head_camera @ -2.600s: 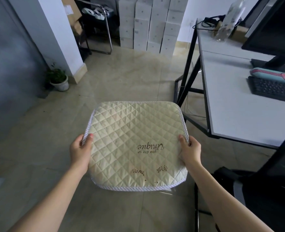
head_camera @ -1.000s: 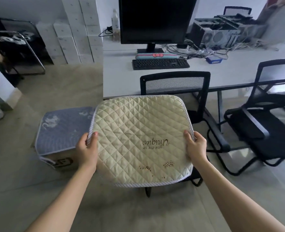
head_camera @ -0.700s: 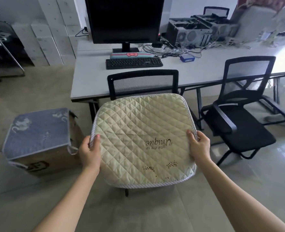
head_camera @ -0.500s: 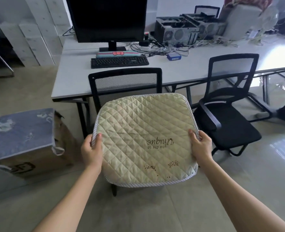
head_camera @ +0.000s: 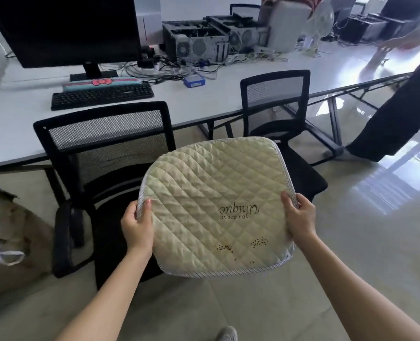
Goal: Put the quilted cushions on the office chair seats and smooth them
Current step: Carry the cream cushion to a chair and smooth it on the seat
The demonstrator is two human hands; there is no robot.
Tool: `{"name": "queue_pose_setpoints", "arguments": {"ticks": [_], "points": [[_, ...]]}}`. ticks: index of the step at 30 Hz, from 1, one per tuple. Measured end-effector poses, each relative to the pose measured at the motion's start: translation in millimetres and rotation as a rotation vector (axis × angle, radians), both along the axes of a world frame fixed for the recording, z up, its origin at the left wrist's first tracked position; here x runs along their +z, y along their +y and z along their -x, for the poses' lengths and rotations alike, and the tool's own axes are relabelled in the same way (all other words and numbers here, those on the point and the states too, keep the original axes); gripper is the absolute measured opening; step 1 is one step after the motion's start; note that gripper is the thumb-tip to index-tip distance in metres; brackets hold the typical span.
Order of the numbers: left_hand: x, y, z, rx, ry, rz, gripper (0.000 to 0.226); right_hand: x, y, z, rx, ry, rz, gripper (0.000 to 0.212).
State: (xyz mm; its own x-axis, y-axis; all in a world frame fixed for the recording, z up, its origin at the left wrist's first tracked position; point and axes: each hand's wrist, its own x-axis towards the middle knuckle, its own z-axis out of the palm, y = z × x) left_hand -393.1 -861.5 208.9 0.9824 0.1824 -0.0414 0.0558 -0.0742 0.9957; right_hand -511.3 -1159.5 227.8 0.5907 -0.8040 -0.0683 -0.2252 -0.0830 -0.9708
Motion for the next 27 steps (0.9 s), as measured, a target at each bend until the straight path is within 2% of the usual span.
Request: {"name": "queue_pose_setpoints", "arguments": {"ticks": [3,10,18,27], "points": [[-3.5,-38.5,-9.3,-0.022,0.004,0.007,0.018,-6.6,-36.4,-0.6,-0.026,0.009,-0.005,0.037],[-17.0,-141.0,-32.4,-0.029,0.041,0.028,0.016,-13.6,-134.4,-22.4,-0.043,0.046,0.012,0.023],[-32.3,-249.4,-41.6,0.002,0.061,0.008,0.02,-20.5,-248.0,-36.2,-0.026,0.114,0.055,0.039],[-42.7,-345.6,-43.2,0.021,0.054,-0.038,0.017,-15.9,-341.2,-43.9,-0.03,0.165,0.09,0.027]]}}
